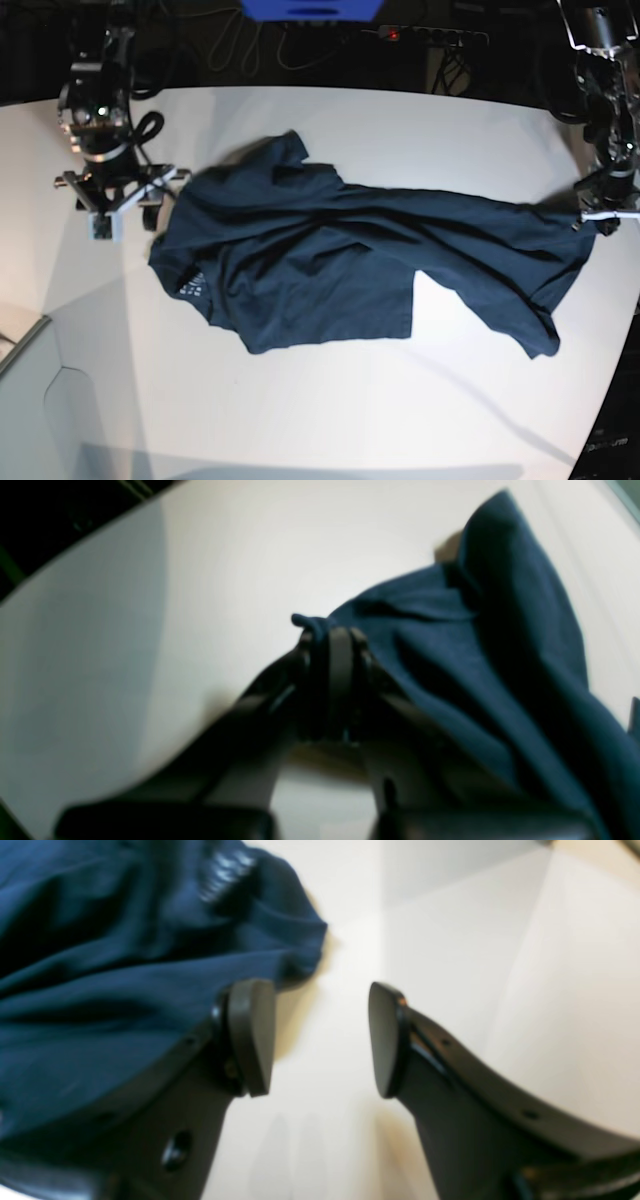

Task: Layout the t-shirt on the table in an organized manner, then fold the t-shirt properly
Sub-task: 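Grasp the shirt edge with both grippers, spaced apart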

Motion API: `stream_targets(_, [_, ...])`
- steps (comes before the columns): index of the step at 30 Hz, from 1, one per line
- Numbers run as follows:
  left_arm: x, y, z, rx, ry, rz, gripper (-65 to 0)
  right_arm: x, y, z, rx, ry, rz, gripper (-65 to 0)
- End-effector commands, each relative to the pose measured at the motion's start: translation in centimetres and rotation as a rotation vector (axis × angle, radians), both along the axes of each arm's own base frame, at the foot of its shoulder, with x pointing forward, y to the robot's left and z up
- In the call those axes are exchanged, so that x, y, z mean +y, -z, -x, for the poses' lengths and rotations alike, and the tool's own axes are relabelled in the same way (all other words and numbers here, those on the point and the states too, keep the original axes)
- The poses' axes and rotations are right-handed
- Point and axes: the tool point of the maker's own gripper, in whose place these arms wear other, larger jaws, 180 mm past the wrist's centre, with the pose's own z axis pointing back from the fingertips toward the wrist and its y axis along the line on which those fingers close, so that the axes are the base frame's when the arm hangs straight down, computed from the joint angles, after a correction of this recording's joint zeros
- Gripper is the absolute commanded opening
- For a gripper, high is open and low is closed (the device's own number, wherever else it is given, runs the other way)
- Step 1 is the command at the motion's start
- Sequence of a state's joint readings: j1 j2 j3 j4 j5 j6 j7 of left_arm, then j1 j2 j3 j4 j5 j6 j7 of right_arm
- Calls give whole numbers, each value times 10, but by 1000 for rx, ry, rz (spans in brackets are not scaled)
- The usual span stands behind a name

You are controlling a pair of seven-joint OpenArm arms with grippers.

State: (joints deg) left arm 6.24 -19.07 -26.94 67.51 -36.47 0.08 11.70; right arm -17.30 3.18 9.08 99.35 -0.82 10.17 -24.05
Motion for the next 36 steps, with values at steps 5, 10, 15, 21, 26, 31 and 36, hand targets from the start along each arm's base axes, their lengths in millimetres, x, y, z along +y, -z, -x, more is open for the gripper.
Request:
stream_targets(5, [0,3,13,1,-2,-11,-650,64,8,21,32,-133,-78,-348])
stream_targets(10, [-3,14,28,35,-3,-2,-650,100,39,38,120,-213,-124,-346])
stream_targets(15, [-2,16,32,46,-3,-5,-650,119,50,36,144,-259,-141,-302])
stream_targets(21, [-4,18,32,46,-4,-1,-650,126,51,25,142,-275,-141,-296])
stream_targets(26, [-4,18,32,46,-4,1,-650,124,80,28,216,-270,-138,-303])
stream_targets(31, [-2,17,32,47,-4,-4,-650,119,93,35,254,-266,-130,-503])
stream_targets(36, [-1,14,29,40,-2,-10,-647,98,88,36,243,-268,-82,-650])
